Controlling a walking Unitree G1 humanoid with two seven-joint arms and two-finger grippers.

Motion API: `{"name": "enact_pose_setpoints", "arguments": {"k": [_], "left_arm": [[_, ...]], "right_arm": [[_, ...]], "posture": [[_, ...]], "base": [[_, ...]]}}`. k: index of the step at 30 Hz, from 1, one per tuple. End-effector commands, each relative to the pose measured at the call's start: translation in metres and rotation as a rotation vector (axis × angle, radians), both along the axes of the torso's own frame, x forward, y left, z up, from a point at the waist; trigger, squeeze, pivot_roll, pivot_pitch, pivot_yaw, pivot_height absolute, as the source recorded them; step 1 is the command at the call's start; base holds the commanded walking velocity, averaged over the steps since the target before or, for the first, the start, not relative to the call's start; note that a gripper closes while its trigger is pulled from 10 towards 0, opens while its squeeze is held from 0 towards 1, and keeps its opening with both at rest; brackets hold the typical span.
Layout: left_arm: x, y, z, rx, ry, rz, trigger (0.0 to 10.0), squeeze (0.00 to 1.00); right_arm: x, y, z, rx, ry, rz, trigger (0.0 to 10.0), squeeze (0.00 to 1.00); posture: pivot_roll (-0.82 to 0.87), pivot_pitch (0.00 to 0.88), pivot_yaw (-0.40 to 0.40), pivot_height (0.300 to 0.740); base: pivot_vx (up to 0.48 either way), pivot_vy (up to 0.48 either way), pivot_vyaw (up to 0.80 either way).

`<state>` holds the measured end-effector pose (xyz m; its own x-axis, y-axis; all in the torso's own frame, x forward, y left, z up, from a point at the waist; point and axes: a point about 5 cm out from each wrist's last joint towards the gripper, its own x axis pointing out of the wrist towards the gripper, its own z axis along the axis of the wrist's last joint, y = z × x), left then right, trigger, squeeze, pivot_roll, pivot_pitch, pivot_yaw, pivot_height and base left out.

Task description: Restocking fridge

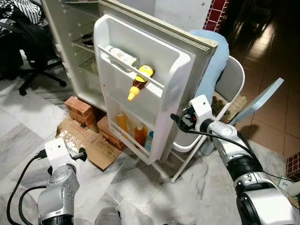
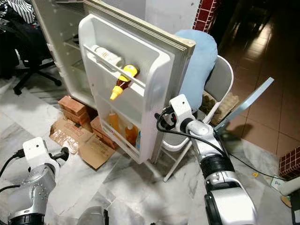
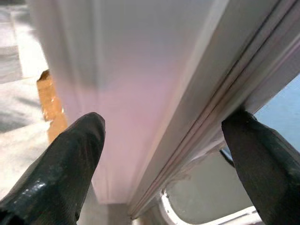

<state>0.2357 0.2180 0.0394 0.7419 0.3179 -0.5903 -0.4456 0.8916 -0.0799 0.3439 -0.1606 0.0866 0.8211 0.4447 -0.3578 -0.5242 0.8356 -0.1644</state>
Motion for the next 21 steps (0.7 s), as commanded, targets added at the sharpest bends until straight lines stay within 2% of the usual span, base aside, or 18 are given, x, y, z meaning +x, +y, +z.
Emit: {"name": "enact_pose_setpoints", "arguments": {"k": [1,4,7,9,11,14,16,17,19,21], "left_arm": [[0.003,0.0,0.002,0.005,-0.009,0.002,10.0,0.0],[0.002,-0.001,0.002,-0.002,-0.004,-0.002,10.0,0.0],[0.0,0.0,0.001,0.001,0.004,-0.002,10.0,0.0],[-0.001,0.001,0.0,0.01,0.01,-0.005,10.0,0.0],[0.0,0.001,0.001,0.011,0.007,-0.006,10.0,0.0],[0.001,0.0,0.001,0.014,0.005,-0.011,10.0,0.0],[0.001,-0.001,0.001,0.015,0.006,-0.015,10.0,0.0],[0.001,-0.001,0.001,0.015,0.006,-0.015,10.0,0.0],[0.001,-0.002,0.001,0.015,0.007,-0.016,10.0,0.0],[0.001,-0.002,0.001,0.015,0.006,-0.016,10.0,0.0]], "right_arm": [[-0.001,-0.003,-0.002,-0.038,0.021,0.013,10.0,0.0],[-0.004,-0.02,-0.012,-0.139,0.063,0.001,10.0,0.0],[-0.005,-0.032,-0.016,-0.173,0.093,-0.035,10.0,0.0],[-0.004,-0.046,-0.018,-0.227,0.105,-0.11,10.0,0.0],[-0.003,-0.054,-0.018,-0.248,0.111,-0.176,10.0,0.0],[0.003,-0.065,-0.01,-0.298,0.057,-0.301,10.0,0.0],[0.013,-0.073,0.006,-0.3,-0.04,-0.437,10.0,0.0],[0.013,-0.073,0.006,-0.3,-0.04,-0.437,10.0,0.0],[0.024,-0.074,0.031,-0.208,-0.169,-0.561,10.0,0.0],[0.026,-0.072,0.034,-0.191,-0.186,-0.565,10.0,0.0]], "posture": [[0.09,0.0,-0.058,0.74],[0.09,0.0,-0.058,0.74],[0.09,0.0,-0.059,0.74],[0.09,0.0,-0.059,0.74],[0.09,0.0,-0.06,0.74],[0.09,0.0,-0.061,0.74],[0.09,0.0,-0.061,0.74],[0.09,0.0,-0.061,0.74],[0.09,0.0,-0.062,0.74],[0.09,0.0,-0.062,0.74]], "base": [[0.0,0.0,0.0],[0.0,0.0,0.0],[0.0,0.0,0.0],[0.0,0.0,0.0],[0.0,0.0,0.0],[0.0,0.0,0.0],[0.0,0.0,0.0],[0.0,0.0,0.0],[0.0,0.0,0.0],[0.0,0.0,0.0]]}}
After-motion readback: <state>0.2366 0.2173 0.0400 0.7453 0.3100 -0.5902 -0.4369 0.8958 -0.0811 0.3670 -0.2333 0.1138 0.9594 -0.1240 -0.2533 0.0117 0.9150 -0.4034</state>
